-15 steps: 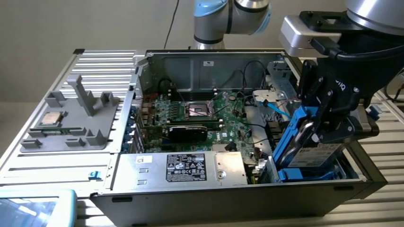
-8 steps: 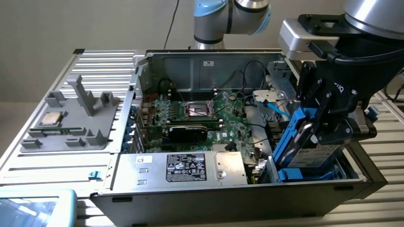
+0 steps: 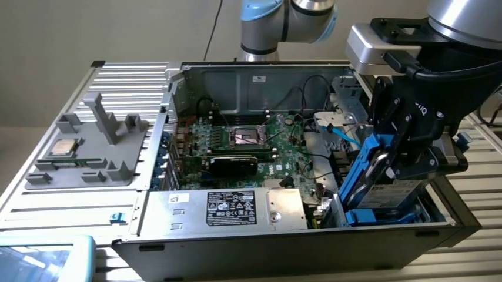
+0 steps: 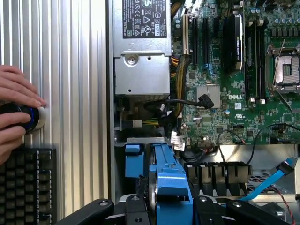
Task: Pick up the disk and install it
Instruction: 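Insert the disk into the insertion slot, then insert the first disk wire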
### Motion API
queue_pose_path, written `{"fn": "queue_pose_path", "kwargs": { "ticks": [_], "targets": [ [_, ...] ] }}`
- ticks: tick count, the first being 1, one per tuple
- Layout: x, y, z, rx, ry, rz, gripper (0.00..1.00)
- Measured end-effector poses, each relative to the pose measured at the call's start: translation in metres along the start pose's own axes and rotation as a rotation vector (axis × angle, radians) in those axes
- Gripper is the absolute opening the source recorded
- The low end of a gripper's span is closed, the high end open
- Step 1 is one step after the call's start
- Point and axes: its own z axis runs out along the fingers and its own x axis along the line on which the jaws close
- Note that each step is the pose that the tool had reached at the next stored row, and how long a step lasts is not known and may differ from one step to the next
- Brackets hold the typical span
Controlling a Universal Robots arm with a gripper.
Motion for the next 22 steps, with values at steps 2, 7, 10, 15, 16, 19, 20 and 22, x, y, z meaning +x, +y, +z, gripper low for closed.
{"fn": "queue_pose_path", "kwargs": {
  "ticks": [2, 7, 10, 15, 16, 19, 20, 22],
  "targets": [
    [0.0000, 0.0000, 0.0000, 0.0000, 0.0001, 0.000, 0.37],
    [0.0000, 0.0000, -0.0001, 0.0002, 0.0005, 0.000, 0.51],
    [0.0000, 0.0000, 0.0000, 0.0007, -0.0001, 0.000, 0.58],
    [0.0000, 0.0000, 0.0000, 0.0008, -0.0003, 0.000, 0.58],
    [0.0000, 0.0000, 0.0000, 0.0008, -0.0003, 0.000, 0.58],
    [0.0000, 0.0000, 0.0000, 0.0008, -0.0005, 0.000, 0.58],
    [0.0000, 0.0000, 0.0000, 0.0008, -0.0006, 0.000, 0.58],
    [0.0000, 0.0000, 0.0000, 0.0008, -0.0008, 0.000, 0.58]
  ]
}}
